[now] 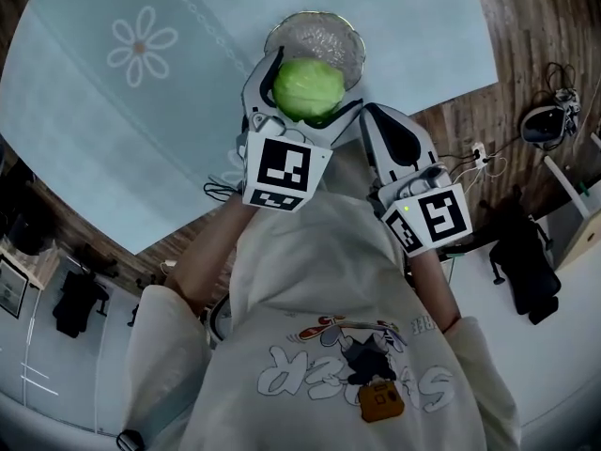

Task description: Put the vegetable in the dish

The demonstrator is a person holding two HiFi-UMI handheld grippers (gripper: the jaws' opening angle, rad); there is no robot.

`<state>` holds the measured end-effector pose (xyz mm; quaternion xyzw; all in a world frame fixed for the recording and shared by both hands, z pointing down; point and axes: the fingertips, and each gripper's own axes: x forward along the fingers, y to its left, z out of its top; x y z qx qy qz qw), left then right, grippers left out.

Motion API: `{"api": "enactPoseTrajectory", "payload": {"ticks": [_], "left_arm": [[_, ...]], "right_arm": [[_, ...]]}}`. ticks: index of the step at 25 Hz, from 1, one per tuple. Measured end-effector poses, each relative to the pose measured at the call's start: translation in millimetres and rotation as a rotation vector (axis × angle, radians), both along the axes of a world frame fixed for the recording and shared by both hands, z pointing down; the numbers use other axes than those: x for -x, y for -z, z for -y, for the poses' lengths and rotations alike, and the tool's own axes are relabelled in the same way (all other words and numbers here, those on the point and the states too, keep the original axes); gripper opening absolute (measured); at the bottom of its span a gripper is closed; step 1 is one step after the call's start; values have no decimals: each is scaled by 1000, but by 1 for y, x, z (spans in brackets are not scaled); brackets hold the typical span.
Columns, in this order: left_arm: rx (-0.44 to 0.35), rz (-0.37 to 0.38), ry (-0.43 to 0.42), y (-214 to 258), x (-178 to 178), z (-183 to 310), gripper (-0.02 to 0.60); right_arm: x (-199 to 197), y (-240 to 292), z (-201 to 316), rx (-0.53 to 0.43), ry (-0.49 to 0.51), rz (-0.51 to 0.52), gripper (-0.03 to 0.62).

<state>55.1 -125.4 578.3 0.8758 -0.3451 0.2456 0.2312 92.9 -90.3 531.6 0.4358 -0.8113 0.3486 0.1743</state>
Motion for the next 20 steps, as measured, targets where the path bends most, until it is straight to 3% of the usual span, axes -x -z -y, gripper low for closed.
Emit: {"api": "enactPoseTrajectory", "payload": {"ticks": [9, 15, 20], "left_arm": [[34, 26, 11, -28, -8, 17, 552], [80, 84, 31, -55, -12, 17, 552], [72, 143, 22, -66, -13, 25, 552]], "right_arm": [[-7, -25, 14, 47, -44, 22, 25], [-18, -34, 19, 63, -82, 19, 25], [-21, -40, 17, 76, -107, 21, 25]]}}
